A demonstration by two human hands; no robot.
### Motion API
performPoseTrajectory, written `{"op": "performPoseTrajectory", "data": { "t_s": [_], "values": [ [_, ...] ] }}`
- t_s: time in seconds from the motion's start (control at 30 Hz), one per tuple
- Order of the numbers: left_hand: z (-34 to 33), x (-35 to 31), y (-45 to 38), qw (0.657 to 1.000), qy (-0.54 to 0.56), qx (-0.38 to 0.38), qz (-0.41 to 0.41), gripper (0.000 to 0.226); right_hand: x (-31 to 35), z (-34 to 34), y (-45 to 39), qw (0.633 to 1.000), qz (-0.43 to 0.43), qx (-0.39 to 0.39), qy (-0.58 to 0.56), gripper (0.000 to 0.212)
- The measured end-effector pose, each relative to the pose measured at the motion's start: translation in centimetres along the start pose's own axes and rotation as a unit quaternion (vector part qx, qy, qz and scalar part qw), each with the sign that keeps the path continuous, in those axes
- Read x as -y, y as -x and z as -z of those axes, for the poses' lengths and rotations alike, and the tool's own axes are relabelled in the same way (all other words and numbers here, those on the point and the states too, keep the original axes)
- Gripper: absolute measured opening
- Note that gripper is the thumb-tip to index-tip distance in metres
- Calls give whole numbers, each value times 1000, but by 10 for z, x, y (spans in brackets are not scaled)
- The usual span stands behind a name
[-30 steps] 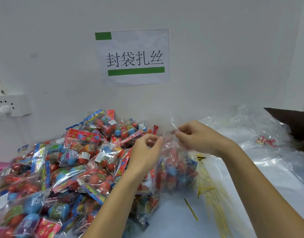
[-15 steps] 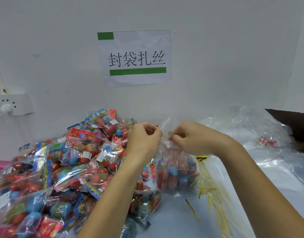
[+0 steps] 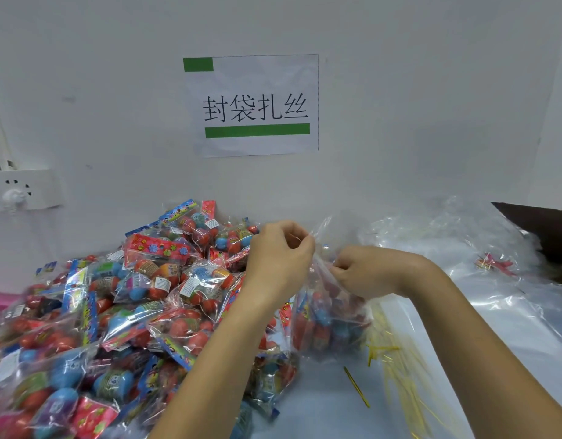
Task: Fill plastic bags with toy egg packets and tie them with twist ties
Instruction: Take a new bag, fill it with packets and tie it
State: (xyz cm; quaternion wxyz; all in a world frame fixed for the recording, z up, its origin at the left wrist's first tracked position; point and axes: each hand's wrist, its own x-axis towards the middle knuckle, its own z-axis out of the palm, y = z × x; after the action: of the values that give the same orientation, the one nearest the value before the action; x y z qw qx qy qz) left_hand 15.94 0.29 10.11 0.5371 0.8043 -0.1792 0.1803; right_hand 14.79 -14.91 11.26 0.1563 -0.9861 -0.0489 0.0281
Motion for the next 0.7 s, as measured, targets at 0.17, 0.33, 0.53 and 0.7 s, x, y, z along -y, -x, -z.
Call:
{"op": "performPoseTrajectory", "data": {
  "t_s": [0.17,0.33,0.53,0.7],
  "values": [
    [1,2,-1,1000,-1,-4,8,14,0,2,1,1000,5,-17,13,42],
    [-7,0,1,1000,3,10,2,14,-4,6,0,996,-65,-11,54,24],
    [-10,-1,2,1000,14,14,-3,15,-12,8,-1,988,-110,-72,76,27],
    [-6,0,2,1000,9,12,-4,13,-9,3,-5,993,-95,-37,66,32]
  ]
}}
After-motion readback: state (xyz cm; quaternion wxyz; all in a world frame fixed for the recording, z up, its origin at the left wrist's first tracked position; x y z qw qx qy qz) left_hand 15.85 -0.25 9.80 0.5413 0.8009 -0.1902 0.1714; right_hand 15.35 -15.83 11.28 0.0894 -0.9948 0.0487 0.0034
